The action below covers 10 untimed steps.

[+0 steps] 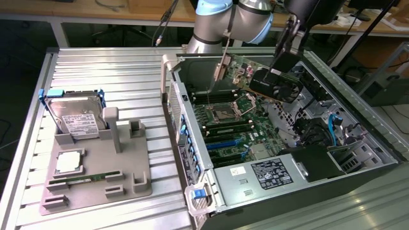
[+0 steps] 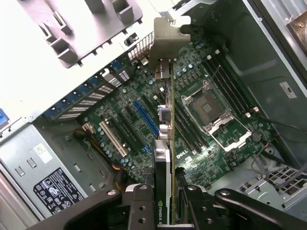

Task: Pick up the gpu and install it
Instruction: 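Insert the gpu into the slot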

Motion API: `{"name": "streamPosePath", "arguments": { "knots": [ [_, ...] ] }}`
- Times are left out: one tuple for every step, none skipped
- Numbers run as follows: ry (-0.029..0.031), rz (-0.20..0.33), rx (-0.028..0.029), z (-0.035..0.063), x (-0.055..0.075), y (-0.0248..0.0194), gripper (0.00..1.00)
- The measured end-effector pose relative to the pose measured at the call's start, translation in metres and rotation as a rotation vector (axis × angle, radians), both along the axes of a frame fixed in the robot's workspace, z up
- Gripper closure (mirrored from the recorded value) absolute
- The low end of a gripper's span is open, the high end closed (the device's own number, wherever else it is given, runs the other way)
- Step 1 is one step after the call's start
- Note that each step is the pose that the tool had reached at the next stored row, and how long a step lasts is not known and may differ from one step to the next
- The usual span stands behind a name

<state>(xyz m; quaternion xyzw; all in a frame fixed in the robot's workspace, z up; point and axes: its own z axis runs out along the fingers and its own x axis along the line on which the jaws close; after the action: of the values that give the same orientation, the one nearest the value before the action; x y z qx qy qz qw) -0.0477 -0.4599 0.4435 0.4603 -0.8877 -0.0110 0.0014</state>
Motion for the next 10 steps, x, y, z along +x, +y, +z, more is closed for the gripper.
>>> {"name": "streamPosePath", "arguments": {
  "knots": [
    [0.0, 0.009, 0.0, 0.0, 0.0, 0.0, 0.73],
    [0.0, 0.018, 0.0001, 0.0, 0.0, 0.0, 0.73],
    [0.0, 0.026, 0.0, 0.0, 0.0, 0.0, 0.73],
    [0.0, 0.034, 0.0, 0.0, 0.0, 0.0, 0.73],
    [0.0, 0.046, 0.0, 0.0, 0.0, 0.0, 0.73],
    [0.0, 0.061, 0.0, 0.0, 0.0, 0.0, 0.73],
    [0.0, 0.074, 0.0, 0.0, 0.0, 0.0, 0.73],
    [0.0, 0.085, 0.0, 0.0, 0.0, 0.0, 0.73],
    [0.0, 0.092, 0.0, 0.0, 0.0, 0.0, 0.73],
    [0.0, 0.103, 0.0, 0.0, 0.0, 0.0, 0.73]
  ]
}}
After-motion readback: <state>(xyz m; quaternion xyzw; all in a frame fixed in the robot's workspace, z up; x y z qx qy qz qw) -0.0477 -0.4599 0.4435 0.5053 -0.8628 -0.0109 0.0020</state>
